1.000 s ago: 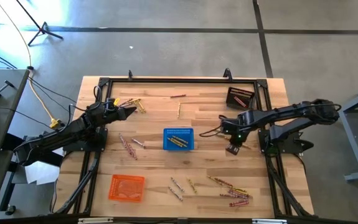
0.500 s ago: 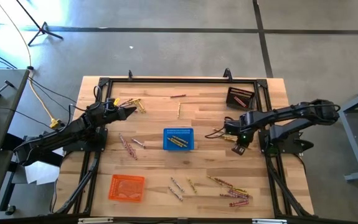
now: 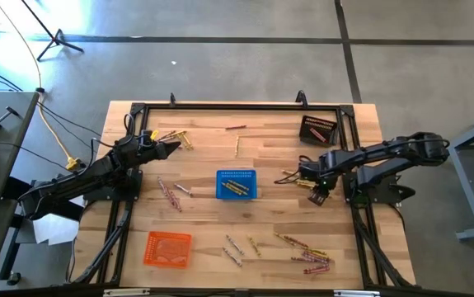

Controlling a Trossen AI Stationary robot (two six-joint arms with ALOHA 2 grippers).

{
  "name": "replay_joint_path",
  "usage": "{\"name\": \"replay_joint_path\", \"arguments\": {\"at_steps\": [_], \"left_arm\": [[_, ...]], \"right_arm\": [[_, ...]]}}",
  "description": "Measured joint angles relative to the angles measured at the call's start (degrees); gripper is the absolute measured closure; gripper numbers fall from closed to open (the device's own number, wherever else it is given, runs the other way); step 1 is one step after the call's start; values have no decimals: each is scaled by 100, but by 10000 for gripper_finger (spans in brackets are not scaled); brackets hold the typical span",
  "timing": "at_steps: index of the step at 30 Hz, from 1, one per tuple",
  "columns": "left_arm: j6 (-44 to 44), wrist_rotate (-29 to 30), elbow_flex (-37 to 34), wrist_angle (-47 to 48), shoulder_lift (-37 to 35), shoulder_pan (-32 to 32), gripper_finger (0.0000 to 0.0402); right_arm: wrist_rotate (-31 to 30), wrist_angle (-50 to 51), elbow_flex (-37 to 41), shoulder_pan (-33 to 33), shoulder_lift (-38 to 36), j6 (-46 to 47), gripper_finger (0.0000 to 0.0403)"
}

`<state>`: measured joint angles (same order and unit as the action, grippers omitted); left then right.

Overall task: Sort crayons
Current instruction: Put the yellow crayon into the blue basket

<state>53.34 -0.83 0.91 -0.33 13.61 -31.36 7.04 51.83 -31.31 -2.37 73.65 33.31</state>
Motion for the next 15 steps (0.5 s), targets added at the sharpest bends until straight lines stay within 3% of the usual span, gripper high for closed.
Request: {"name": "replay_joint_path", "arguments": {"at_steps": [7, 15], "left_arm": [[0, 0, 0, 0, 0, 1, 300], [0, 1, -1, 0, 0, 1, 300]], "right_arm": [[109, -196, 204, -4, -17, 162, 267], [286, -283, 208, 2, -11, 271, 346]]}}
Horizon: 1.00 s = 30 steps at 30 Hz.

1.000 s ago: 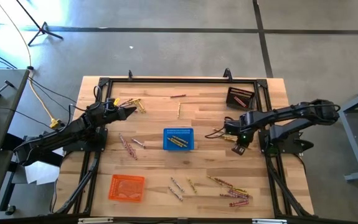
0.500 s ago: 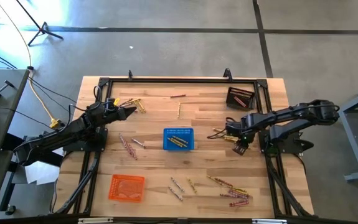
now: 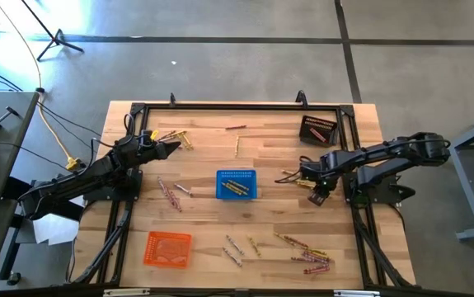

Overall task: Sort crayons
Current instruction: Put the yellow crayon into the blue basket

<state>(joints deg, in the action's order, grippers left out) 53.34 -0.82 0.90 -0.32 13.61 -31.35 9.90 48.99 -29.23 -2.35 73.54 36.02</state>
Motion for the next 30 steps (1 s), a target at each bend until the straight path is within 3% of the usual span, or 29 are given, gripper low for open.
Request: {"name": "replay_joint_path", "arguments": {"at_steps": [4, 10, 17, 21, 30], "left_arm": [[1, 0, 1, 0, -1, -2, 300], [1, 0, 0, -1, 0, 0, 300], [2, -2, 1, -1, 0, 0, 300], [2, -2, -1, -1, 0, -2, 300], [2, -2, -1, -1, 0, 0, 300]], "right_arm": [[127, 0, 0, -2, 0, -4, 392], [430, 182, -143, 8, 27, -66, 382], [670, 139, -1010, 7, 20, -291, 397], [265, -316, -1695, 7, 20, -534, 392], [-821, -2685, -2795, 4, 510, -1286, 391]]}}
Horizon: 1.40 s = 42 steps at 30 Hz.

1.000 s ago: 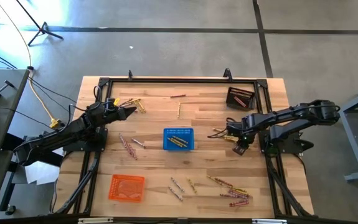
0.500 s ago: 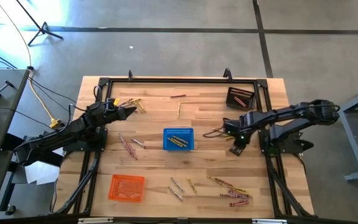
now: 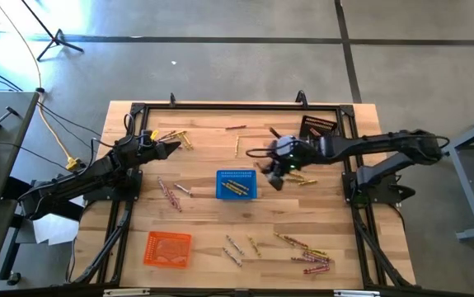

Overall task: Sort crayons
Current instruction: Put the yellow crayon into the blue basket

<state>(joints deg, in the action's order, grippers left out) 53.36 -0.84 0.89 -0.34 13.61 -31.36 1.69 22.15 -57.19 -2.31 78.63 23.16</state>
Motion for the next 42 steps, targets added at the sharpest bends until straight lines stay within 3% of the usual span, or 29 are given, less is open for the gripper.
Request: {"name": "replay_joint_path", "arguments": {"at_steps": [8, 12, 20, 24, 31, 35, 42], "left_arm": [[0, 0, 2, 0, 0, -2, 300], [-2, 2, 1, 1, 0, -2, 300], [-1, 0, 1, 2, 0, -1, 300], [0, 2, 2, 1, 0, 0, 300], [-1, 2, 1, 0, 0, 0, 300], [0, 2, 0, 2, -2, -2, 300], [0, 1, 2, 1, 0, -2, 300]], "right_arm": [[86, -442, -864, 17, 1659, -620, 391], [669, -422, -1165, -32, 2288, -688, 391], [877, 14, -1483, -39, 2574, -905, 353], [881, 886, -1881, -39, 2573, -1158, 321], [673, 3867, -2612, -39, 2543, -1344, 313], [241, 4410, -2221, -58, 2270, -1805, 323], [552, 4428, -518, -517, 1522, -1595, 329]]}}
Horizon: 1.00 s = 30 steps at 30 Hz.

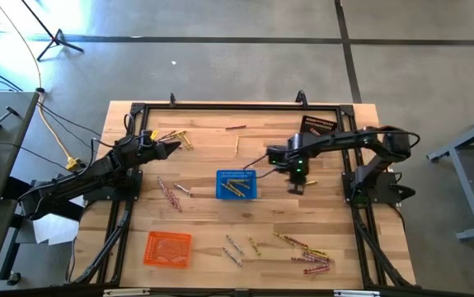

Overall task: Sort crayons
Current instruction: Put the yellow crayon into the blue basket

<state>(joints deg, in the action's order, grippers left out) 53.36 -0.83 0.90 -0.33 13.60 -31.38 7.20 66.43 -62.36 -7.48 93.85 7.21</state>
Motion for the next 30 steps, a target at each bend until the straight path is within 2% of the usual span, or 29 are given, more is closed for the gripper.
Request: {"name": "replay_joint_path", "arguments": {"at_steps": [5, 11, 19, 26, 30], "left_arm": [[-1, 1, -1, -1, 0, 0, 300], [-1, 1, -1, 1, 0, 0, 300], [-1, 0, -1, 1, 0, 1, 300], [0, 1, -2, -1, 0, 2, 300], [0, 0, 0, -1, 0, 1, 300]], "right_arm": [[10, -375, 1018, -296, -623, -83, 330], [268, -1429, 2023, -615, -1061, -577, 330], [302, -1485, 1912, -1008, -1033, -907, 330], [779, -1490, 1914, -1022, -1022, -829, 330], [784, -1525, 1914, -1022, -1022, -787, 330]]}}
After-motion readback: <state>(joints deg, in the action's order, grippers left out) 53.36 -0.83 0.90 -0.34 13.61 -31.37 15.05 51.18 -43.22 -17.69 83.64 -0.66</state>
